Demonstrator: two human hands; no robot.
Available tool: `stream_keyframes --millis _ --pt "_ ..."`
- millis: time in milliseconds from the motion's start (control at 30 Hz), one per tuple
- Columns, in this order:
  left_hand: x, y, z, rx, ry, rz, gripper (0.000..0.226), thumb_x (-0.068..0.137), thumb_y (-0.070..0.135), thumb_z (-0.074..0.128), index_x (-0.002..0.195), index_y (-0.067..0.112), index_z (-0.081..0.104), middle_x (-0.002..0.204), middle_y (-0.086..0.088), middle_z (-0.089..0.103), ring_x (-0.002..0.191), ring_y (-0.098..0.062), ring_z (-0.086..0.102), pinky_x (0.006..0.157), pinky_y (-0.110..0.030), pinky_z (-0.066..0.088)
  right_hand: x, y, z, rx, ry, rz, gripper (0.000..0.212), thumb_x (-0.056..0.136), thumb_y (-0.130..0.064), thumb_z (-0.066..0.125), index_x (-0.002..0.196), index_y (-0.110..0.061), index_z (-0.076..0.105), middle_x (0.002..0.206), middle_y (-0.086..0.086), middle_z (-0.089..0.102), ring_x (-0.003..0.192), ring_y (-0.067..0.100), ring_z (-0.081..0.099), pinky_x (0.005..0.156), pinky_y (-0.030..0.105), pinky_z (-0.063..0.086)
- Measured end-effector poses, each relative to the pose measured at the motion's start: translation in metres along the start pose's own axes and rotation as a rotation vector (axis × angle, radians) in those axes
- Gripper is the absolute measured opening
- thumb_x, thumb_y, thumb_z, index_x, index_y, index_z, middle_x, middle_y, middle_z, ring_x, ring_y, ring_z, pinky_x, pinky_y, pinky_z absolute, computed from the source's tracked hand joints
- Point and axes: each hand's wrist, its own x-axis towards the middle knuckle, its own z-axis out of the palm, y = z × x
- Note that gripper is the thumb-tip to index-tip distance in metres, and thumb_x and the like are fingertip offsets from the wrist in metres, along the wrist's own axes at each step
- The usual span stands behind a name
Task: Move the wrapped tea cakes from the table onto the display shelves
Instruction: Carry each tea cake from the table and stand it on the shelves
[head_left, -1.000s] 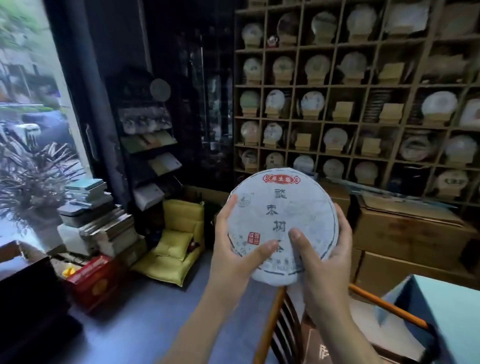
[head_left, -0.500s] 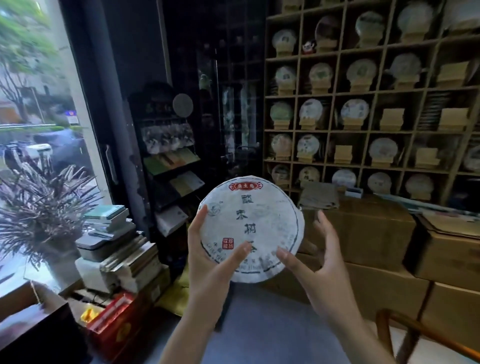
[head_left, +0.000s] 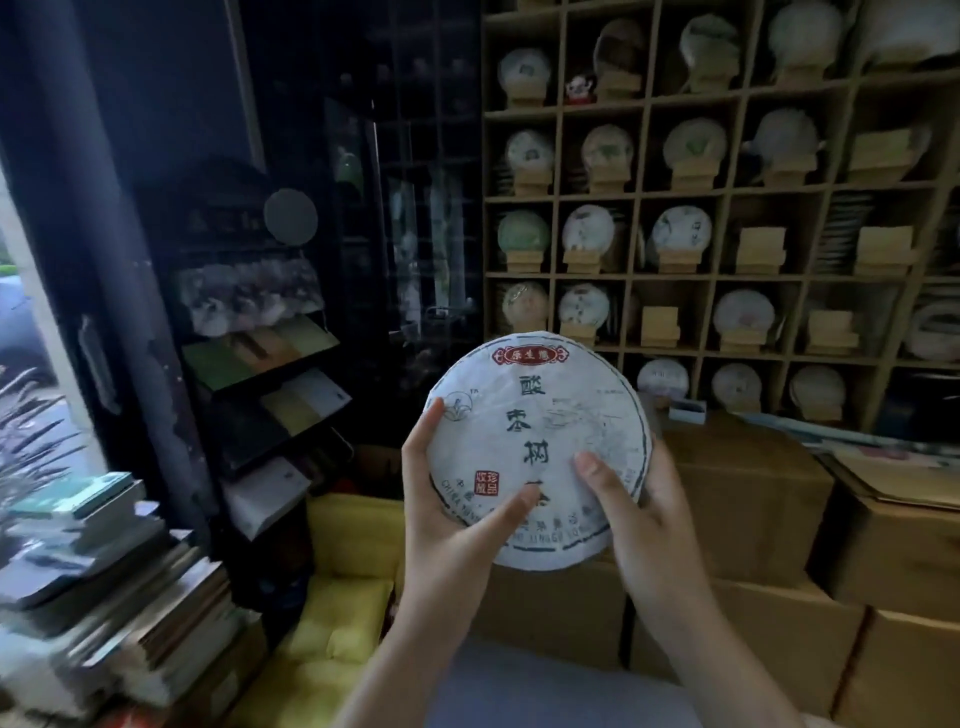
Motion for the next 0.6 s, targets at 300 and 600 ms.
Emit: stream_keyframes --millis 300,600 --pt "0.153 -0.093 0.043 -0.044 -0.131 0.038 0.095 0.063 0.022 0.089 0.141 0.042 0.040 0.139 0.019 0.044 0.129 -0.012 0.050 0.089 -0.039 0.058 0.158 0.065 -0.033 0.079 0.039 0.128 0.049 0.072 -0.049 0.076 0.118 -0.042 0.062 0.122 -0.010 0.070 0.113 0.012 0.067 0.090 0.039 0.056" --pt "0.281 -0.204 0.076 -0.146 -0.365 -0.144 0.111 0.062 0.030 0.089 0.132 0.075 0.016 0.144 0.021 0.041 0.126 -0.008 0.055 0.090 -0.039 0.058 0.277 0.143 -0.054 0.140 0.301 0.049 0.045 0.077 -0.030 0.074 0.121 -0.023 0.065 0.111 -0.003 0.076 0.099 0.016 0.073 0.066 0.029 0.061"
